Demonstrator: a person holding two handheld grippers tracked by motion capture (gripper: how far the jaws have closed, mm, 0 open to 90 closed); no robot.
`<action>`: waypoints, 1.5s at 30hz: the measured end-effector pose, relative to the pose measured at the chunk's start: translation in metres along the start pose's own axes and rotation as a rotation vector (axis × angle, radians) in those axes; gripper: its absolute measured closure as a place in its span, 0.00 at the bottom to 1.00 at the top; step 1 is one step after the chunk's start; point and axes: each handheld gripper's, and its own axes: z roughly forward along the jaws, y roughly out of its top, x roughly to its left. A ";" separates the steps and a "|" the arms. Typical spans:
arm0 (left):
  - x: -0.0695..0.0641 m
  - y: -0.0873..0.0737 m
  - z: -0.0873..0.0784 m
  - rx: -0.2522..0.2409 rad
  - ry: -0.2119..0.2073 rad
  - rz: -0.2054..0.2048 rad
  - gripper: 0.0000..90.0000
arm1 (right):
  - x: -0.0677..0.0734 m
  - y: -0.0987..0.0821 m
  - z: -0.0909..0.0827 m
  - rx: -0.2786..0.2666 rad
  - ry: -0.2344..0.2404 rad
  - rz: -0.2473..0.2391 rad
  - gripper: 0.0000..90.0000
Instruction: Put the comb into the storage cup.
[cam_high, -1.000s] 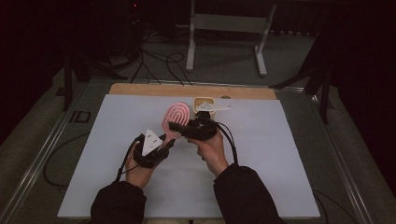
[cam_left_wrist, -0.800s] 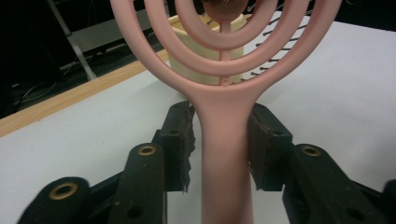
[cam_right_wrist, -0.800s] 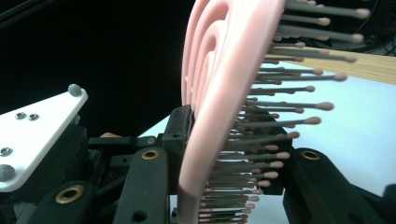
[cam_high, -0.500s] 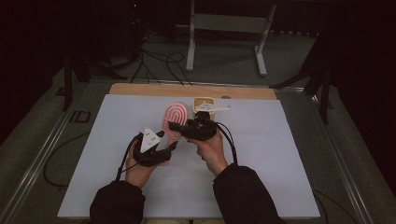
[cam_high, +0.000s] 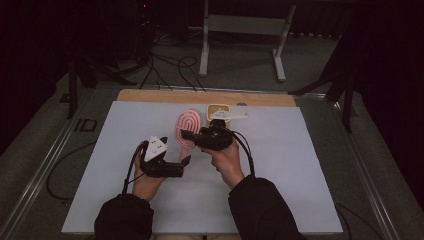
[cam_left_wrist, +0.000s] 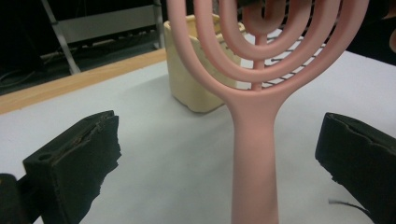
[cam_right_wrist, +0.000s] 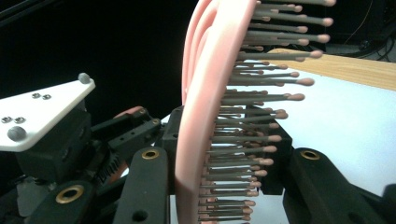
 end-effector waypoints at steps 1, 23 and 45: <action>0.001 0.000 -0.001 -0.003 0.004 0.001 0.00 | 0.000 0.000 0.000 0.000 -0.001 -0.001 0.70; 0.042 -0.037 -0.058 -0.070 0.064 -0.056 0.00 | -0.001 0.002 0.000 0.002 -0.015 -0.013 0.70; 0.048 -0.064 -0.077 -0.066 0.127 -0.065 0.00 | -0.012 0.021 -0.008 -0.050 -0.044 0.017 0.70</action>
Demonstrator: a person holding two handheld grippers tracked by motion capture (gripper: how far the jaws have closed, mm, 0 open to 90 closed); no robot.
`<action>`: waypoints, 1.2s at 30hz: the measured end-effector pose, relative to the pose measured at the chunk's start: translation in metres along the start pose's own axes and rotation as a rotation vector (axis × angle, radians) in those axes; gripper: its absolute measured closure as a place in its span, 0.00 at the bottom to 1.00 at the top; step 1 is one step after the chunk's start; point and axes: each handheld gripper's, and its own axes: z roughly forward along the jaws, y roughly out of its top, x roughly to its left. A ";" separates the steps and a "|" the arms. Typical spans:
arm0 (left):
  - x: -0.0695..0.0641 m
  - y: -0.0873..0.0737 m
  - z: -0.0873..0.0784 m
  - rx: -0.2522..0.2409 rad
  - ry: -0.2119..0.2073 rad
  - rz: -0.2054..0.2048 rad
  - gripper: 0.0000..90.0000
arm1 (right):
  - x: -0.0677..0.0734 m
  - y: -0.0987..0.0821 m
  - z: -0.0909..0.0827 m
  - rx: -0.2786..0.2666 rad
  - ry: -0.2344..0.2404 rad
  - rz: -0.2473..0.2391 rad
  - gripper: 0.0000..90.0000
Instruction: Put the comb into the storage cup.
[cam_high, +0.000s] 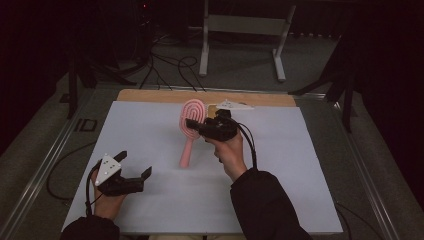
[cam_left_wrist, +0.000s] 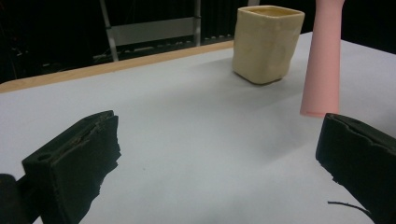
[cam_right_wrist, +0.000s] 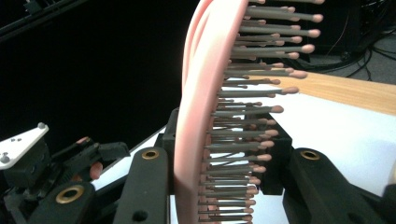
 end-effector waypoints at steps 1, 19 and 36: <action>0.000 0.000 0.000 0.002 0.003 0.001 0.00 | 0.000 0.001 0.000 -0.003 -0.002 0.001 0.70; 0.002 -0.002 0.000 0.002 0.017 -0.009 0.00 | -0.004 0.016 0.007 -0.008 -0.006 0.013 0.70; 0.000 -0.004 0.002 0.010 0.012 -0.005 0.00 | -0.006 0.033 0.010 -0.024 -0.020 -0.002 0.70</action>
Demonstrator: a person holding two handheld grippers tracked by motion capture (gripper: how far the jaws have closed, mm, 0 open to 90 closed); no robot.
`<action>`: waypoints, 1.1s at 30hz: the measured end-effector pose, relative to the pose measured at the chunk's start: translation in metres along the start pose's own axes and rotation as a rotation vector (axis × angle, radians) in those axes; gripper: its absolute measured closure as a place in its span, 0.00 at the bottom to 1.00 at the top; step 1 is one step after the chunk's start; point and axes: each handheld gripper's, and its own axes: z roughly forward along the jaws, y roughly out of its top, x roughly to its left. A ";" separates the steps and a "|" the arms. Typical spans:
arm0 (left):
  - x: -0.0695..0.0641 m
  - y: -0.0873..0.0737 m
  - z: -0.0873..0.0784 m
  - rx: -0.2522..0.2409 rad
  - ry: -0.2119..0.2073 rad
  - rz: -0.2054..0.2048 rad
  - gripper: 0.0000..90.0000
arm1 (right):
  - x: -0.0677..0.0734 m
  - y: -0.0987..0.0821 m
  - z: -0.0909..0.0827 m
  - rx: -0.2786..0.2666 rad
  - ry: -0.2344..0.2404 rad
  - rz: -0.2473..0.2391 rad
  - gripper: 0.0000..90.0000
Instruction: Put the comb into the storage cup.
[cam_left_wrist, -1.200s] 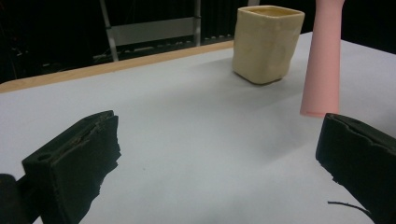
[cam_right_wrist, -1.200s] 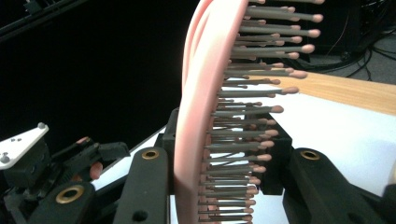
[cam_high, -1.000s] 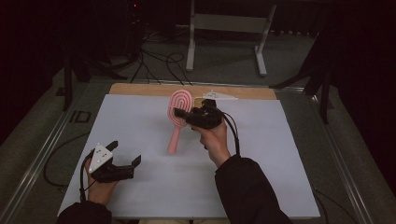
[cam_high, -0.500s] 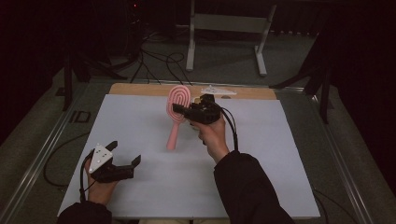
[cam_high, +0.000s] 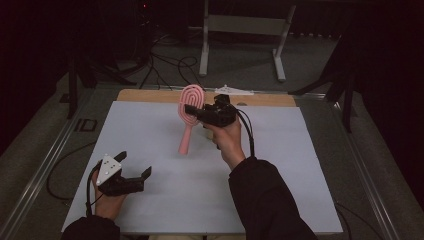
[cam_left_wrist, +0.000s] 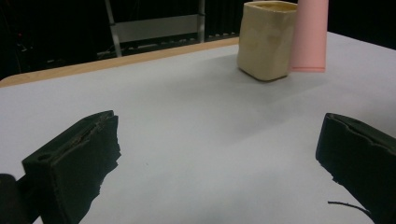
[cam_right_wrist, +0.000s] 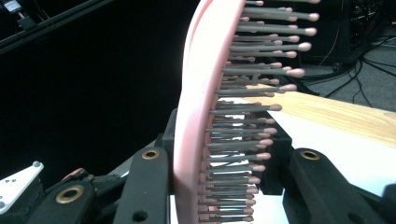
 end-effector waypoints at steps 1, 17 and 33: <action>0.000 0.000 0.000 0.001 0.000 0.001 0.00 | 0.000 0.001 0.000 -0.001 0.001 0.000 0.70; 0.000 0.000 0.000 -0.003 0.001 0.000 0.00 | 0.001 0.018 0.007 -0.022 -0.018 -0.015 0.70; -0.001 0.000 0.000 -0.005 0.001 0.002 0.00 | -0.007 0.025 0.013 -0.034 -0.041 -0.002 0.70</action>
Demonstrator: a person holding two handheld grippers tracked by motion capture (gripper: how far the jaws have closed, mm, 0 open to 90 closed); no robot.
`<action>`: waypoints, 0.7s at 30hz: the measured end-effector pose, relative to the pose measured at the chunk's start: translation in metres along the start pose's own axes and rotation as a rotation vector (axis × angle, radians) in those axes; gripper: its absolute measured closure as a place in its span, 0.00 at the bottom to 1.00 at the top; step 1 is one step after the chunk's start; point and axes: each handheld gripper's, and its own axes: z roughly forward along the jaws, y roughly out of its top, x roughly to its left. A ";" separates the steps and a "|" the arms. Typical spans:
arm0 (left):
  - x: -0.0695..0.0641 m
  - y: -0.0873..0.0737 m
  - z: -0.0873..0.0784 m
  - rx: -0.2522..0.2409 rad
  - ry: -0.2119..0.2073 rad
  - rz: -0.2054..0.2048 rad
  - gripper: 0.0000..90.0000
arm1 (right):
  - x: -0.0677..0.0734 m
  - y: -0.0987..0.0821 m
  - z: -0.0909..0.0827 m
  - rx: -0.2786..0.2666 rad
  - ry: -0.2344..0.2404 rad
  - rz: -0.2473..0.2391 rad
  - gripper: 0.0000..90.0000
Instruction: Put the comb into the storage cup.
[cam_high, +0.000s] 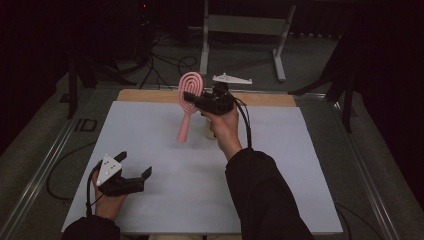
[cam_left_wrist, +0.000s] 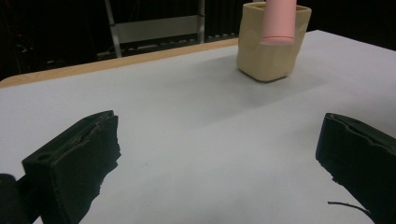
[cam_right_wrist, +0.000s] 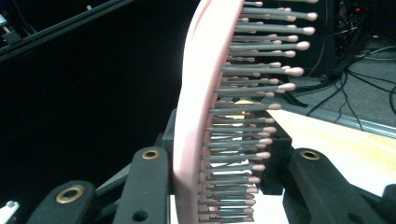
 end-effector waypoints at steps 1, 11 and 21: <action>0.000 0.000 0.000 0.000 0.000 0.001 0.00 | -0.001 0.000 0.000 -0.001 -0.005 0.002 0.70; 0.000 0.000 0.000 -0.002 0.004 0.000 0.00 | -0.010 0.002 0.000 -0.018 -0.021 0.032 0.70; -0.001 0.000 0.000 -0.004 0.004 -0.002 0.00 | -0.019 0.005 -0.001 -0.029 -0.044 0.041 0.70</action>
